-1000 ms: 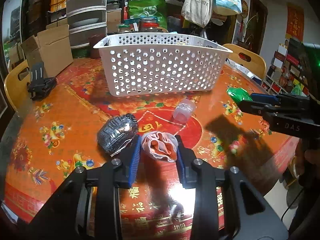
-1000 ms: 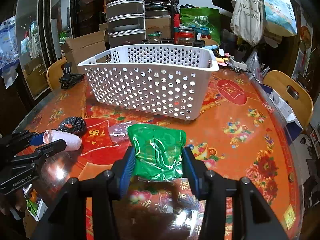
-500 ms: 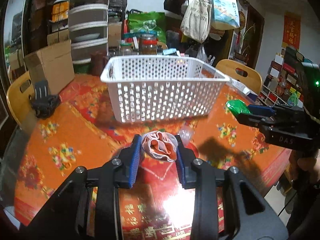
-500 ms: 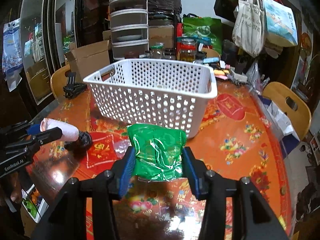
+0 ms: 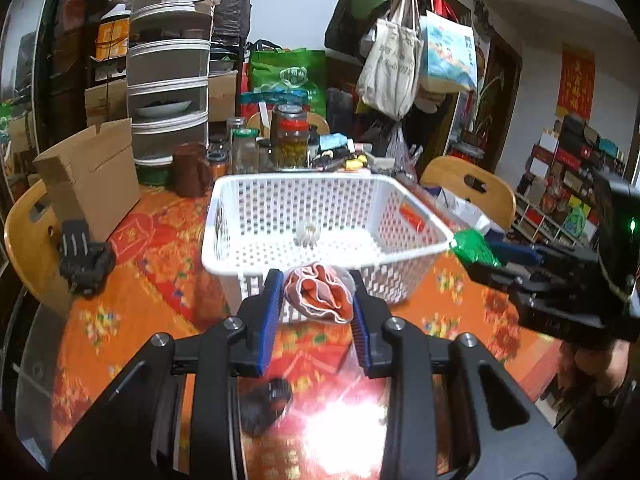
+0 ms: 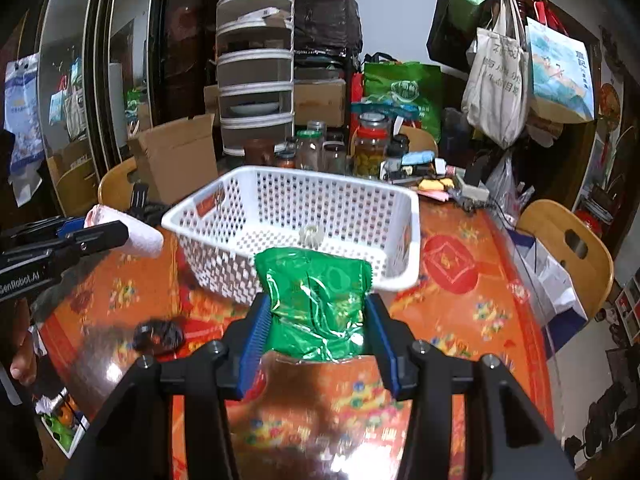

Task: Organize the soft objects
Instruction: 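Carry the towel with the left tool while the right tool carries the packet over the basket, then open the left tool releasing the towel while the right tool releases the packet into the basket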

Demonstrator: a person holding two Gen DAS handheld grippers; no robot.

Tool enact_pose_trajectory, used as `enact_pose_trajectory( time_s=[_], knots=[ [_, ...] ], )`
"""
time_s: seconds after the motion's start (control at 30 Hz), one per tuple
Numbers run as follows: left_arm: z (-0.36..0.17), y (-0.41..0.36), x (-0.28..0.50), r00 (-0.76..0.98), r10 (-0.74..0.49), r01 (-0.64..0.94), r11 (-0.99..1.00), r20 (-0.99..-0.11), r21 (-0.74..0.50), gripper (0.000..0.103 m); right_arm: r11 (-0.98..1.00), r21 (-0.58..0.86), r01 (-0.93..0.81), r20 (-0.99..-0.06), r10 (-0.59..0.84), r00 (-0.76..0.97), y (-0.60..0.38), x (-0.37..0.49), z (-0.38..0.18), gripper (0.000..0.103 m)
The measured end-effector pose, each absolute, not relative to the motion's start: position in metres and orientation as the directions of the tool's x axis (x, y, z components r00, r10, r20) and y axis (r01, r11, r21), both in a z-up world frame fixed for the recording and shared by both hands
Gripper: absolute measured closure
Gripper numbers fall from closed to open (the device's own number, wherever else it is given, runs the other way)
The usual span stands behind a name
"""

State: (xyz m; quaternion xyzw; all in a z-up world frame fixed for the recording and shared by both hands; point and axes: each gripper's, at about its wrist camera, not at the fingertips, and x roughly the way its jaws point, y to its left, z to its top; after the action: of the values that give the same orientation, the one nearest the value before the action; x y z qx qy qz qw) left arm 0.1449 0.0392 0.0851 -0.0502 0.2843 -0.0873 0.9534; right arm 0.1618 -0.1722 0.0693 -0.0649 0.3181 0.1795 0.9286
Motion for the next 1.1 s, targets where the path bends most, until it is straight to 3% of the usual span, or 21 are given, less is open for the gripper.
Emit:
enact_pose_trajectory(
  time_s=[0.3,0.5,0.73,1.1],
  knots=[
    [0.123,0.05,0.223,0.795,-0.202,0.116,0.976,-0.572,-0.183,0.073,0.927,-0.029,-0.373,-0.636,0.271,0.722,-0.154,0.214,0.093,0.055],
    [0.122,0.049,0.282,0.758,-0.162,0.082,0.985,-0.632,-0.155,0.073,0.936,-0.045,-0.349,-0.707,0.217,0.673,-0.142,0.268,0.081,0.055],
    [0.079,0.041,0.346,0.651,-0.105,0.037,0.994,-0.752,-0.107,0.073,0.943,-0.062,-0.328,-0.785,0.156,0.599,-0.128,0.314,0.049,0.055],
    [0.026,0.041,0.381,0.537,-0.09,0.017,0.995,-0.839,-0.095,0.073,0.947,-0.072,-0.314,-0.853,0.104,0.511,-0.119,0.353,0.009,0.055]
  ],
)
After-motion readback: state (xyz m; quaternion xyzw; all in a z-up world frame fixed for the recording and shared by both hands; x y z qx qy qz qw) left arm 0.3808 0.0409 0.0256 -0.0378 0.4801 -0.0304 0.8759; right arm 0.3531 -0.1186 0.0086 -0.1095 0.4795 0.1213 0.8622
